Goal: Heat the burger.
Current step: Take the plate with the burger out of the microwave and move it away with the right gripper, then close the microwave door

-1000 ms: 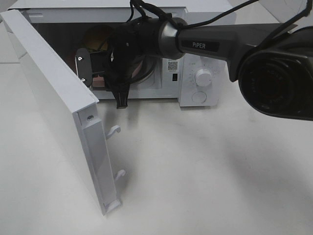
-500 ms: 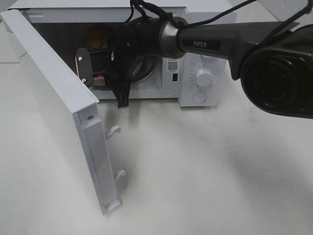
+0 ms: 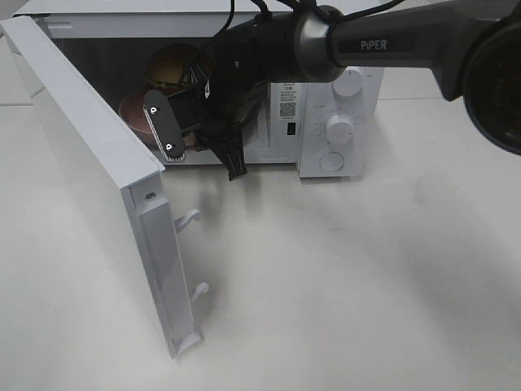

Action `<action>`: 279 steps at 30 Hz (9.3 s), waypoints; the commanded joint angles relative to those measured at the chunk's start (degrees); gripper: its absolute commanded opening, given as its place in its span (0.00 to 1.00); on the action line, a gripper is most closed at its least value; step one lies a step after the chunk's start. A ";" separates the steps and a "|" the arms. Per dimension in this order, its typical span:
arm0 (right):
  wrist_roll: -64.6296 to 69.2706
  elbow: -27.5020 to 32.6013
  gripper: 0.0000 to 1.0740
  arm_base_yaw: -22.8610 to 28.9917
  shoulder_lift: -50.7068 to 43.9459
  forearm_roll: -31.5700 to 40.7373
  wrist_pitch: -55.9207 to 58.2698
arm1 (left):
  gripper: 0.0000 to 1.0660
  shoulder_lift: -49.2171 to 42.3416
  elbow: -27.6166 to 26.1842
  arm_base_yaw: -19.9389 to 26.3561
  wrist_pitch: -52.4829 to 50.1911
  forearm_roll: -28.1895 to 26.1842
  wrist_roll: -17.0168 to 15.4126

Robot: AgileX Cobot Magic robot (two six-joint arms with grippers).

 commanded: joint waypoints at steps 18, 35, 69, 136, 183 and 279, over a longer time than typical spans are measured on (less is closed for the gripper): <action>-18.45 18.11 0.00 -0.11 -11.52 2.92 -12.20 | 0.92 -0.97 0.23 -0.06 -0.52 -0.11 0.00; -26.87 27.22 0.00 -1.43 -17.02 9.11 -20.40 | 0.92 -0.97 0.23 -0.06 -0.52 -0.11 0.00; -29.74 50.02 0.00 -1.32 -32.95 12.09 -32.89 | 0.92 -0.97 0.23 -0.06 -0.52 -0.11 0.00; 4.41 83.94 0.00 -1.32 -86.63 -7.10 -5.96 | 0.92 -0.97 0.23 -0.06 -0.52 -0.11 0.00; 99.58 83.77 0.00 -1.43 -69.84 -52.94 21.54 | 0.92 -0.97 0.23 -0.06 -0.52 -0.11 0.00; 91.50 62.45 0.75 -1.32 -61.99 -13.41 31.68 | 0.92 -0.97 0.23 -0.06 -0.52 -0.06 -0.11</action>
